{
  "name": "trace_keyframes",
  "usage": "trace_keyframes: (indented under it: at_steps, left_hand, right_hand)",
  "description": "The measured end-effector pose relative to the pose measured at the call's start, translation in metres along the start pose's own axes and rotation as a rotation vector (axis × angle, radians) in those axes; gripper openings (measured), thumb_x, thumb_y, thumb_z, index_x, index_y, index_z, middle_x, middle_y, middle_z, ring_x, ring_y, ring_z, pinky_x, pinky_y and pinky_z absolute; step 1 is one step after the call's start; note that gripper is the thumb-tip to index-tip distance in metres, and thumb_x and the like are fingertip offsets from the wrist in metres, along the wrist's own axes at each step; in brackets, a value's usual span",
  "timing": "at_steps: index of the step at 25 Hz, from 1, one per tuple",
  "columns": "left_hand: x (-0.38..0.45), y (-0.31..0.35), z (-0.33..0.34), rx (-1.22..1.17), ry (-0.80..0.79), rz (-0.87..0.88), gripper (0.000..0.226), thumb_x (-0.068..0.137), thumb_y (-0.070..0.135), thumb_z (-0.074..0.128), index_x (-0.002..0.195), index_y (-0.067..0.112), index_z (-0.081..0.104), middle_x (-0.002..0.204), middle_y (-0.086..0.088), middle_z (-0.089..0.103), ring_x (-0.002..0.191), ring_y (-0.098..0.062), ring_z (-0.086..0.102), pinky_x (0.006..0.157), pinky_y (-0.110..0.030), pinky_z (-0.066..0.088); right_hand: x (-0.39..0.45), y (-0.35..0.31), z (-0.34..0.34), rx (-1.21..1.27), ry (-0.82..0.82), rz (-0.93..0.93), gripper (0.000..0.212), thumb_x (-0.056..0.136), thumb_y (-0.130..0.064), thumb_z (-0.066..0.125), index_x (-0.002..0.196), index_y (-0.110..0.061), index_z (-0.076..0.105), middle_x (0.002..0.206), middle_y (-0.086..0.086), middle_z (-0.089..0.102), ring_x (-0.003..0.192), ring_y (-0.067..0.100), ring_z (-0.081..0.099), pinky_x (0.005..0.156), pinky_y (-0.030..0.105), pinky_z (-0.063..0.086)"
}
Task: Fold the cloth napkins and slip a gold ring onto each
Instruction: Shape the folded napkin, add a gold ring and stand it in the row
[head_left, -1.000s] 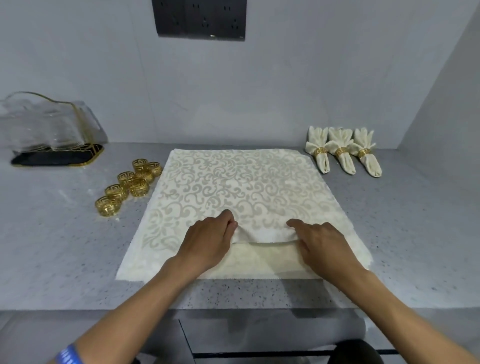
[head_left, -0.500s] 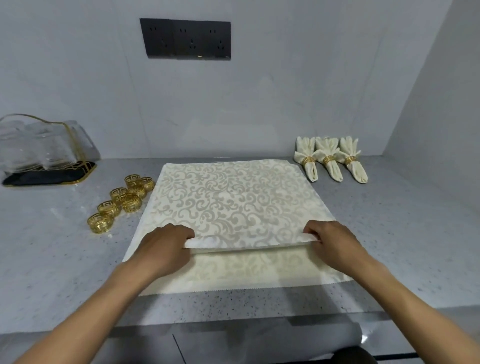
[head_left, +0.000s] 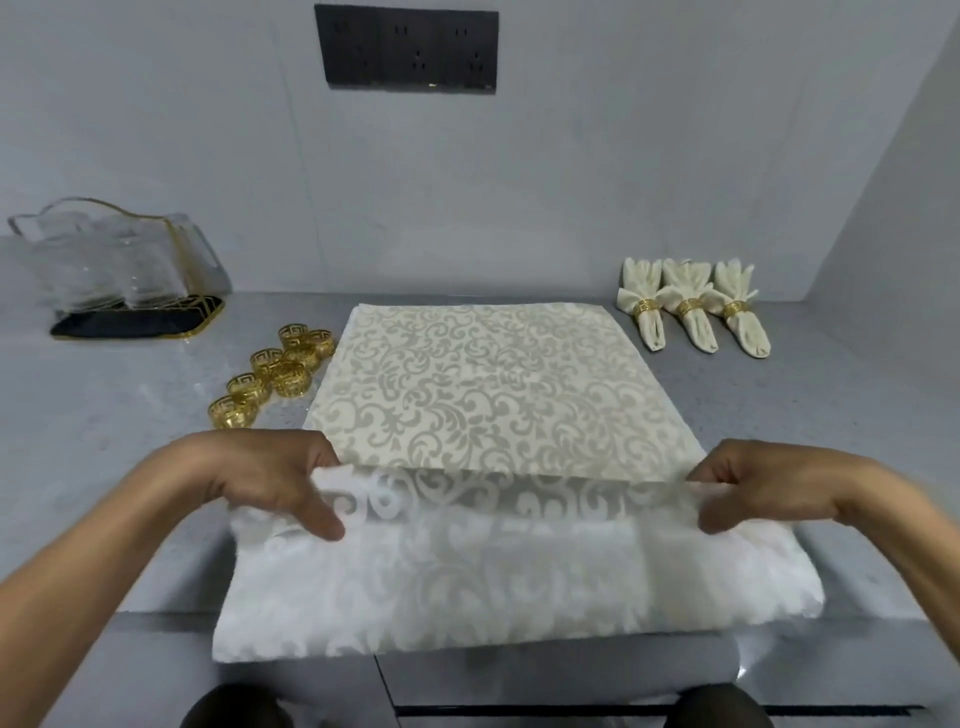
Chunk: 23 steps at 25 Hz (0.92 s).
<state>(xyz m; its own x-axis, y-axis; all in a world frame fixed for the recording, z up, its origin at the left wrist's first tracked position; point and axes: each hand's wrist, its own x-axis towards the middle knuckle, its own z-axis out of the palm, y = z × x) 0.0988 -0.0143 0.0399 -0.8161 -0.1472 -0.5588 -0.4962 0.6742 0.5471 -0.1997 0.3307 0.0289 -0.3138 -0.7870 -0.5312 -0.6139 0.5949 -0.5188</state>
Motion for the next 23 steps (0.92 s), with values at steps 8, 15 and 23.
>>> trace_keyframes:
  at_steps: [8, 15, 23]
  left_hand:
    - [0.076, -0.05, -0.024, -0.027, 0.564, -0.077, 0.009, 0.083, 0.026, 0.073, 0.088, 0.018, 0.077, 0.093, 0.002, 0.076, 0.086, -0.016, 0.07, 0.079, -0.038, 0.056]
    - [0.086, -0.021, 0.043, 0.522, 0.909, 0.318, 0.037, 0.09, 0.033, 0.046, 0.114, 0.018, 0.07, 0.114, 0.004, 0.07, 0.103, -0.023, 0.065, 0.086, -0.038, 0.052]
    - [0.109, -0.05, -0.036, 0.554, 0.554, -0.127, 0.028, 0.09, 0.038, 0.058, 0.117, 0.029, 0.057, 0.105, 0.01, 0.061, 0.09, -0.012, 0.056, 0.074, -0.029, 0.039]
  right_hand:
    - [0.088, 0.034, -0.028, 0.026, 0.551, 0.142, 0.018, 0.087, -0.02, 0.073, 0.103, -0.016, 0.068, 0.102, -0.007, 0.062, 0.09, 0.012, 0.059, 0.078, 0.027, 0.043]
    - [0.108, 0.013, 0.029, -0.374, 1.03, -0.078, 0.026, 0.088, -0.021, 0.066, 0.114, -0.02, 0.066, 0.117, -0.002, 0.066, 0.104, 0.028, 0.058, 0.085, 0.044, 0.046]
    - [0.138, 0.013, -0.027, -0.522, 0.549, 0.142, 0.04, 0.089, -0.029, 0.051, 0.128, -0.033, 0.051, 0.119, -0.005, 0.056, 0.106, 0.021, 0.052, 0.089, 0.037, 0.038]
